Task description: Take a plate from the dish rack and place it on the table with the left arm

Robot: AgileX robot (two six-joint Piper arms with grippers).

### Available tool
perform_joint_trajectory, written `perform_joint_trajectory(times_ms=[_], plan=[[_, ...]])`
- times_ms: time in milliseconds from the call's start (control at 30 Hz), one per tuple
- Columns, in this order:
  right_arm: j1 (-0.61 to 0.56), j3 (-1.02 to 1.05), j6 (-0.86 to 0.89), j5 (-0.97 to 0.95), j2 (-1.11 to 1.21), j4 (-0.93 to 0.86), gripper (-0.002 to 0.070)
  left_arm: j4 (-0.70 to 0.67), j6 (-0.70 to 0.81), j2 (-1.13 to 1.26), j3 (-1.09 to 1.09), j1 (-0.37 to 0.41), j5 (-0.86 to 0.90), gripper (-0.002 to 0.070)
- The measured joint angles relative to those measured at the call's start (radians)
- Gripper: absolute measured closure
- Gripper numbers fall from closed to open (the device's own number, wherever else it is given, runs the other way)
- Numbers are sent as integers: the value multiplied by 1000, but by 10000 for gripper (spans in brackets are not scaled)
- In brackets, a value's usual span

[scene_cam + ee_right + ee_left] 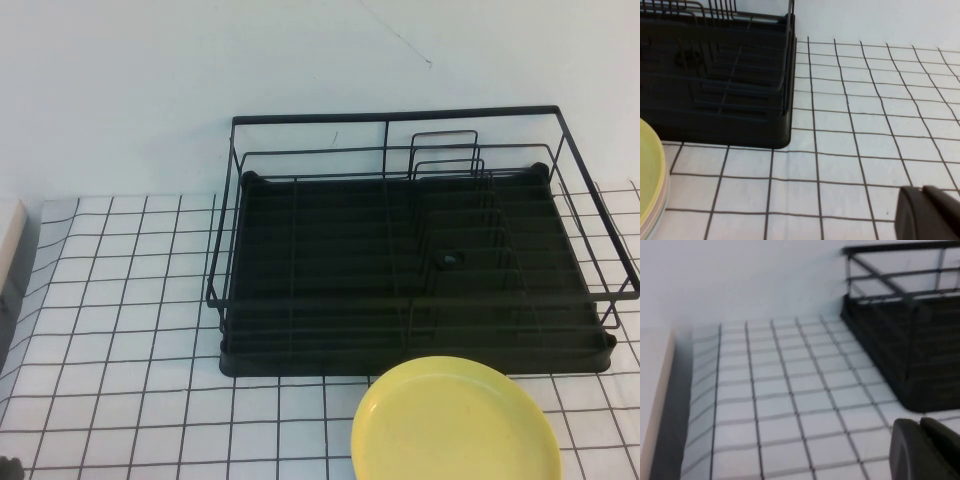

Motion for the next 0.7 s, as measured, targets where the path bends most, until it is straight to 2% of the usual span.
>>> perform_joint_trajectory(times_ms=[67,167,433,700], plan=[[0,0,0,0,0,0,679,213,-216,-2,0,0,45,677],[0,0,0,0,0,0,679,338,-337,-16,0,0,106,677],[0,0,0,0,0,0,679,358,-320,-23,-2,0,116,677],[0,0,0,0,0,0,679,290,-322,-25,-3,0,129,678]])
